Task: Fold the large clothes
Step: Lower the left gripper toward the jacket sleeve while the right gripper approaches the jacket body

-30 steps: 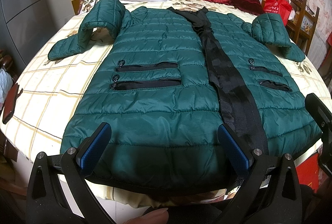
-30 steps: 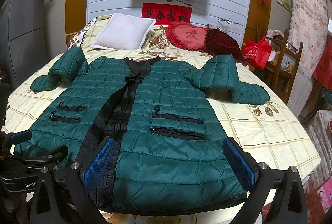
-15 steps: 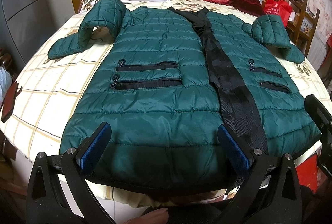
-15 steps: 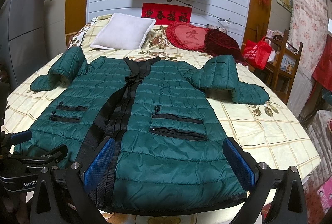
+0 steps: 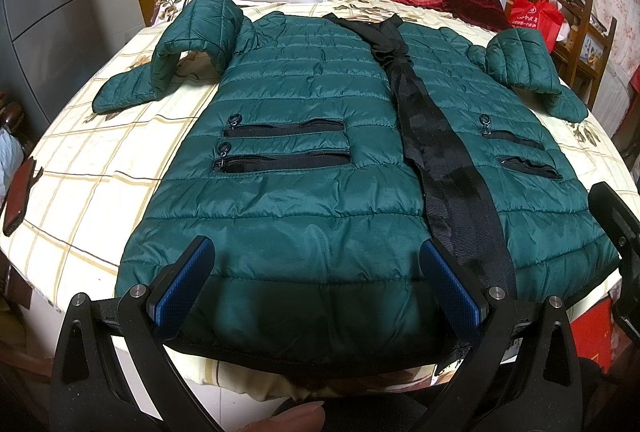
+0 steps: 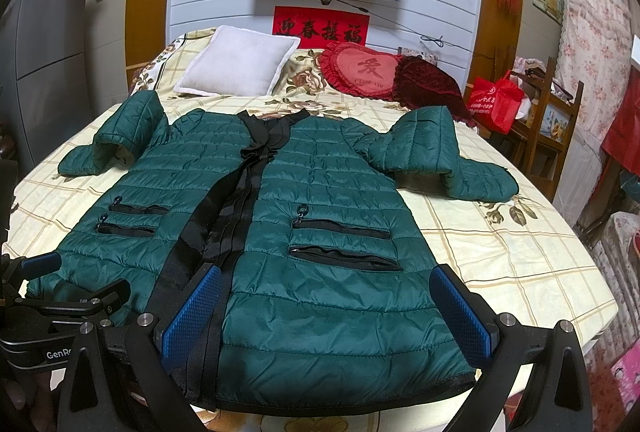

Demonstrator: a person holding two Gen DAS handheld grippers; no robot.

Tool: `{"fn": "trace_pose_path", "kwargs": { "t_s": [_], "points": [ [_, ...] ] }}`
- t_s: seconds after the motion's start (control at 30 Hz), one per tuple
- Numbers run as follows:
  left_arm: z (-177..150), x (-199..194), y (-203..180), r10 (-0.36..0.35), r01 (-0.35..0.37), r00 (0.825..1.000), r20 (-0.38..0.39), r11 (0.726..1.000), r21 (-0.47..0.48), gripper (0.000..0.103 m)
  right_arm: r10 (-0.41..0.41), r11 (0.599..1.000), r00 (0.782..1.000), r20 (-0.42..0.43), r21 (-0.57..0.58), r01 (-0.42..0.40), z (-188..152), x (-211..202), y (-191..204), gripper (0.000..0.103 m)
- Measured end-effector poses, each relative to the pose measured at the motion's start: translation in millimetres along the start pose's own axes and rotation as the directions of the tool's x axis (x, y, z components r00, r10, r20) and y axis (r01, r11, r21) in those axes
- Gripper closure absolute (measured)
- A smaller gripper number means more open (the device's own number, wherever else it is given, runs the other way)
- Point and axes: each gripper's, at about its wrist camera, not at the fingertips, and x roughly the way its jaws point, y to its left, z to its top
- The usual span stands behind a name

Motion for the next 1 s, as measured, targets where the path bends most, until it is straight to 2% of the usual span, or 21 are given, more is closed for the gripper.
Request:
{"fn": "trace_pose_path", "kwargs": {
  "t_s": [0.3, 0.47, 0.67, 0.73, 0.8, 0.83, 0.87, 0.93, 1.0],
  "points": [
    [-1, -5, 2, -0.004, 0.004, 1.0, -0.001, 1.0, -0.013, 0.0, -0.003, 1.0, 1.0, 0.014, 0.021, 0.003, 1, -4, 0, 0.0],
    [16, -18, 17, -0.018, 0.019, 1.0, 0.015, 0.999, -0.031, 0.0, -0.017, 1.0, 1.0, 0.014, -0.001, 0.017, 3, -5, 7, 0.0],
    [47, -40, 46, 0.046, -0.042, 0.991, 0.124, 0.998, -0.041, 0.0, 0.022, 0.999, 0.999, 0.033, 0.039, -0.023, 7, -12, -1, 0.0],
    [48, -44, 54, 0.063, -0.057, 0.979, 0.193, 0.998, -0.038, 0.0, 0.069, 0.996, 0.997, 0.043, 0.062, -0.072, 21, -26, -10, 0.0],
    [45, -48, 61, 0.066, -0.058, 0.959, 0.276, 0.998, -0.037, 0.0, 0.122, 0.99, 0.989, 0.081, 0.062, -0.127, 45, -53, -20, 0.0],
    [46, -46, 64, 0.064, -0.056, 0.959, 0.277, 0.998, -0.037, 0.0, 0.146, 0.987, 0.985, 0.091, 0.054, -0.152, 56, -63, -23, 0.0],
    [47, -41, 66, 0.059, -0.054, 0.968, 0.242, 0.998, -0.027, 0.0, 0.194, 0.979, 0.977, 0.09, 0.041, -0.198, 70, -74, -26, 0.0],
    [50, -32, 71, 0.025, -0.022, 0.986, 0.163, 1.0, -0.021, 0.0, 0.327, 0.944, 0.944, 0.051, 0.04, -0.329, 93, -86, -30, 0.0],
    [50, -29, 76, -0.009, 0.015, 0.989, 0.145, 0.999, -0.04, 0.0, 0.478, 0.875, 0.878, 0.011, 0.082, -0.477, 115, -92, -33, 0.0]
  ]
}}
